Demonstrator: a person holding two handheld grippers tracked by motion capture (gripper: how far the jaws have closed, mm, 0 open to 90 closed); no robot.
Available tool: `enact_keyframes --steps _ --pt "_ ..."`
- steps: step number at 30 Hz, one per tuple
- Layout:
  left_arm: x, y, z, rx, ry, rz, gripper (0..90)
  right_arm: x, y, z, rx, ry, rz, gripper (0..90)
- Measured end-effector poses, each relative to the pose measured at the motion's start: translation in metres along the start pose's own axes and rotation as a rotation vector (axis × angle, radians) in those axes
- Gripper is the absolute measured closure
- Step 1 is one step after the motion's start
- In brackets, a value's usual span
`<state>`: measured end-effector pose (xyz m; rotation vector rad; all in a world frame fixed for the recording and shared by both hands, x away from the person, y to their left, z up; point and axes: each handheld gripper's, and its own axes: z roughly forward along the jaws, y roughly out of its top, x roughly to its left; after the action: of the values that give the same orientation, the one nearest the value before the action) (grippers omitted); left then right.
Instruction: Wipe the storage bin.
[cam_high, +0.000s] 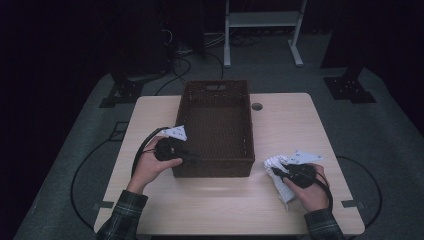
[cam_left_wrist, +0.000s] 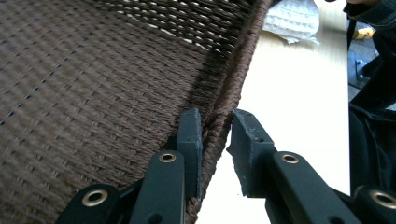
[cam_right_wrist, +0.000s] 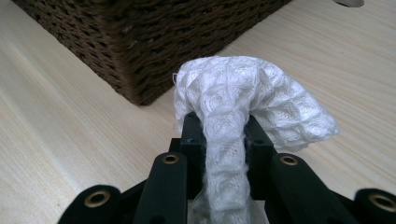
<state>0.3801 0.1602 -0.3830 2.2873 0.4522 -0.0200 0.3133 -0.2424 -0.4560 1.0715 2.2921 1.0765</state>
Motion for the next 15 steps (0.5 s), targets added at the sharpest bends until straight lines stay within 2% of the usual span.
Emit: enact_keyframes --steps 10,15 --pt "-0.017 0.016 0.022 0.025 -0.041 0.039 76.3 -0.004 -0.002 -0.004 0.001 -0.015 0.010 74.4" --pt "-0.029 0.029 0.037 0.044 -0.063 0.078 77.7 -0.005 -0.003 -0.006 0.000 -0.021 0.012 74.4"
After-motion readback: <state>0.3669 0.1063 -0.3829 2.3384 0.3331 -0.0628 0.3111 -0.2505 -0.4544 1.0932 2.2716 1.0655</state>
